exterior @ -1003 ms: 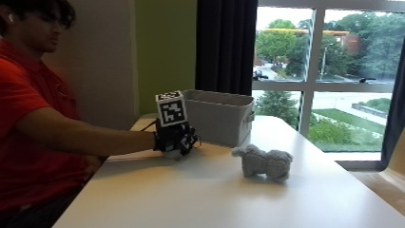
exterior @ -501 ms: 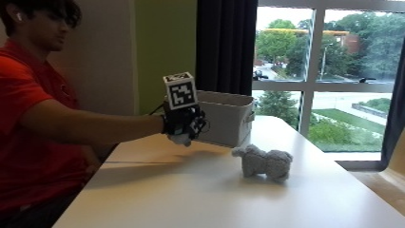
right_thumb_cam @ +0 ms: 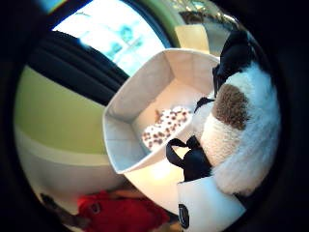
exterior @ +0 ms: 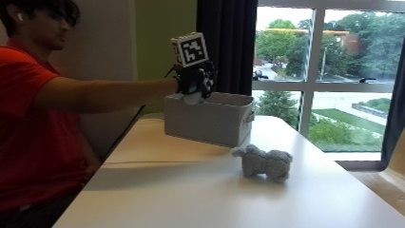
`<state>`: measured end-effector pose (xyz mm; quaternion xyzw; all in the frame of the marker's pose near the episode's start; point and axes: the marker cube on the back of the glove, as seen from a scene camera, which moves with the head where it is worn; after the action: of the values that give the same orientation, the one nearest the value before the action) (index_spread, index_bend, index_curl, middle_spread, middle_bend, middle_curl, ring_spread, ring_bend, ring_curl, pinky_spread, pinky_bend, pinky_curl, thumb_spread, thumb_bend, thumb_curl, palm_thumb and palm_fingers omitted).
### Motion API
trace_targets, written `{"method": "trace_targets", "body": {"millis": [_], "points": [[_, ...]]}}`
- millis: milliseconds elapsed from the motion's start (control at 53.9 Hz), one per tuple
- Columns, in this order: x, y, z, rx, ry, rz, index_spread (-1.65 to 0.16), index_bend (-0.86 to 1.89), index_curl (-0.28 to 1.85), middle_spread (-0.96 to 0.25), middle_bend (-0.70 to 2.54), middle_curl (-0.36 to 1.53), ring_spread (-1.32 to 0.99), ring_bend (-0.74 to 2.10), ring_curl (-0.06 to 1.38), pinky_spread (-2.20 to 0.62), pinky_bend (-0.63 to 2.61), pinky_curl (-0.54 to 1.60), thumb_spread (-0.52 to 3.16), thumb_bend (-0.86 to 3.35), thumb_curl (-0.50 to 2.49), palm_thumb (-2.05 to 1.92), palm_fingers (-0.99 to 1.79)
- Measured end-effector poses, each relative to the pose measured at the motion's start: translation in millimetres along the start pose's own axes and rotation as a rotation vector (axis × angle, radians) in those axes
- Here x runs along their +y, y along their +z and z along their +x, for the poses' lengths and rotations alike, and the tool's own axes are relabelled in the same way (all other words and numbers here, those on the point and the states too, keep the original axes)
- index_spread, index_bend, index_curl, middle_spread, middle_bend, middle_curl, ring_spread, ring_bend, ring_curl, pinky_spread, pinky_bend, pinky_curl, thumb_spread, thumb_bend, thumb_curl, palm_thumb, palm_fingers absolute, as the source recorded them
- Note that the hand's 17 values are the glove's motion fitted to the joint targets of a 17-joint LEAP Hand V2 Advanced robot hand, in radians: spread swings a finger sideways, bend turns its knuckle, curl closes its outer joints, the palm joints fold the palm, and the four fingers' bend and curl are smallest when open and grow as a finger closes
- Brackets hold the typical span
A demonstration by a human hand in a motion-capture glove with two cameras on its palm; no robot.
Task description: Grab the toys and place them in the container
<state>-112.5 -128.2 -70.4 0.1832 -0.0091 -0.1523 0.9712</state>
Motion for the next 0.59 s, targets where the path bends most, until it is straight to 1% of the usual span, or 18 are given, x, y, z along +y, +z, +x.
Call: {"method": "trace_targets", "body": {"millis": [167, 353, 464, 594], "points": [[-25, -10, -35, -0.046, -0.033, -0.012, -0.46, 0.46, 0.89, -0.35, 0.9, 0.85, -0.39, 1.23, 0.54, -0.47, 0.98, 0.43, 0.25, 0.03, 1.08, 0.62, 1.11], [-55, -16, -74, -0.037, -0.093, -0.028, -0.48, 0.42, 0.94, -0.35, 0.87, 0.87, -0.39, 1.22, 0.54, -0.48, 0.97, 0.42, 0.24, 0.01, 1.11, 0.61, 1.11], [-75, -15, -104, -0.059, -0.095, -0.051, -0.48, 0.38, 0.97, -0.35, 0.84, 0.87, -0.39, 1.21, 0.53, -0.48, 0.97, 0.42, 0.24, 0.0, 1.13, 0.61, 1.12], [-88, -9, -130, -0.043, -0.133, -0.074, -0.49, 0.34, 0.99, -0.36, 0.81, 0.88, -0.39, 1.21, 0.53, -0.48, 0.97, 0.42, 0.24, -0.01, 1.15, 0.6, 1.11]]}}
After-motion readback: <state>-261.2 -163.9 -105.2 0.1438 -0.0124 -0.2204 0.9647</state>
